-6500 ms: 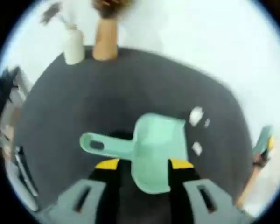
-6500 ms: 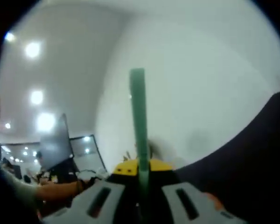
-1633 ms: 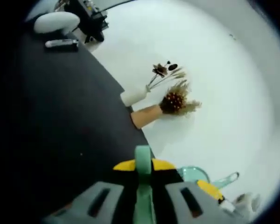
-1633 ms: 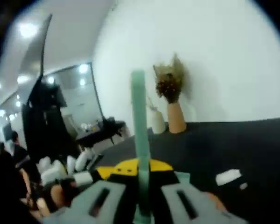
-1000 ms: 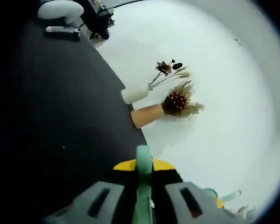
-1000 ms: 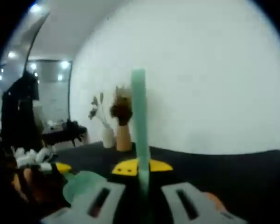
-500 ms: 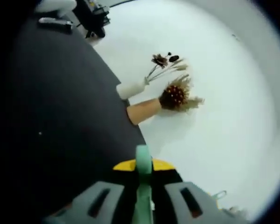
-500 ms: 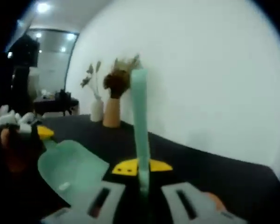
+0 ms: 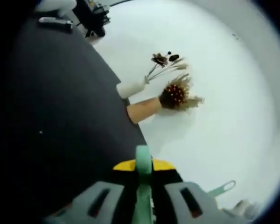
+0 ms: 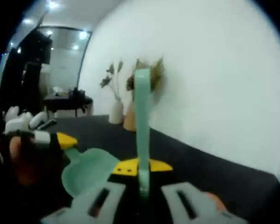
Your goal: Pick up the broom and sweep the trash on the tabletop into the dustpan.
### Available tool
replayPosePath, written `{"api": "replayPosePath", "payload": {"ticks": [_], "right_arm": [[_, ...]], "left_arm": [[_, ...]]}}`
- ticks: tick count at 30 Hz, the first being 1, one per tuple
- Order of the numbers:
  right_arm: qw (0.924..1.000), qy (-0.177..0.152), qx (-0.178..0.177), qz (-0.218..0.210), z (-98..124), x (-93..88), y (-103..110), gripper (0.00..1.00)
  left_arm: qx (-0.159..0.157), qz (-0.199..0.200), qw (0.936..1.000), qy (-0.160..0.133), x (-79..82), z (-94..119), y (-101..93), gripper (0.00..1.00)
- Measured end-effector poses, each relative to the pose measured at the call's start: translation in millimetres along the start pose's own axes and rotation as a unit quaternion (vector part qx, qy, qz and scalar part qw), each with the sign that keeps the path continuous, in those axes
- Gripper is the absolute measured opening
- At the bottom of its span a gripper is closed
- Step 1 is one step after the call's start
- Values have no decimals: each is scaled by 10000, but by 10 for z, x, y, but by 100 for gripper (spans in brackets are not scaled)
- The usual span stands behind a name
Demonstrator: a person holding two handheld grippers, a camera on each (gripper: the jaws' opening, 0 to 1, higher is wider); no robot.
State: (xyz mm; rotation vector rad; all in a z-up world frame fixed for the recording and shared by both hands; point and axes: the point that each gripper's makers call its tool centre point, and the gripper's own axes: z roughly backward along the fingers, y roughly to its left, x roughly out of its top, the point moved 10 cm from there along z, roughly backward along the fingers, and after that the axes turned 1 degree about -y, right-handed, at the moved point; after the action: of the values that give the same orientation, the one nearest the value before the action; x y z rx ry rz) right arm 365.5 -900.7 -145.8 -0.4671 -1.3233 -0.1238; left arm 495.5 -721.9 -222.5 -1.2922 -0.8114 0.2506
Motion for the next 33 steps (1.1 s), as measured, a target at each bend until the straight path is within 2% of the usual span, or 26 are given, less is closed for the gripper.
{"api": "replayPosePath", "payload": {"ticks": [2, 6, 8, 9, 14, 18, 20, 22, 25, 28, 30, 33], "right_arm": [[9997, 173, -162, 51, -27, -33, -79, 5], [9963, 763, -391, 61, -162, -224, -151, 5], [9965, 710, -432, 101, -211, -264, -118, 5], [9967, 702, -414, -12, -199, -240, -88, 5], [9971, 686, -47, -316, -184, -150, 133, 5], [9971, 646, 172, -369, -156, -96, 277, 5], [9942, 531, 539, -760, -119, -47, 366, 5], [9910, 299, 744, -1072, -66, 50, 390, 5], [9950, 116, 593, -793, -9, 163, 361, 5], [9973, 115, 432, -580, 15, 203, 308, 5], [9982, 179, 303, -483, -4, 164, 268, 5], [9986, 487, 133, -172, -92, 8, 284, 5]], "left_arm": [[-9, -5, 10000, 3, 0, -6, -2, 10], [-16, -4, 10000, 8, 0, -5, -4, 10], [-7, 1, 10000, 14, -1, -3, 0, 10], [-8, 14, 10000, 15, -1, -1, 0, 10], [-10, -29, 10000, 8, -16, 8, -14, 10], [-5, -19, 10000, -3, -18, 17, -13, 10], [2, 1, 10000, -3, -14, 8, -11, 10], [-2, -2, 10000, -10, -13, 8, -11, 10], [-5, -1, 10000, -7, -14, 10, -10, 10], [-12, 5, 10000, -7, -15, 9, -10, 10], [-16, 2, 10000, -8, -16, 8, -11, 10], [-15, 26, 10000, 5, -13, 9, -6, 10]]}}
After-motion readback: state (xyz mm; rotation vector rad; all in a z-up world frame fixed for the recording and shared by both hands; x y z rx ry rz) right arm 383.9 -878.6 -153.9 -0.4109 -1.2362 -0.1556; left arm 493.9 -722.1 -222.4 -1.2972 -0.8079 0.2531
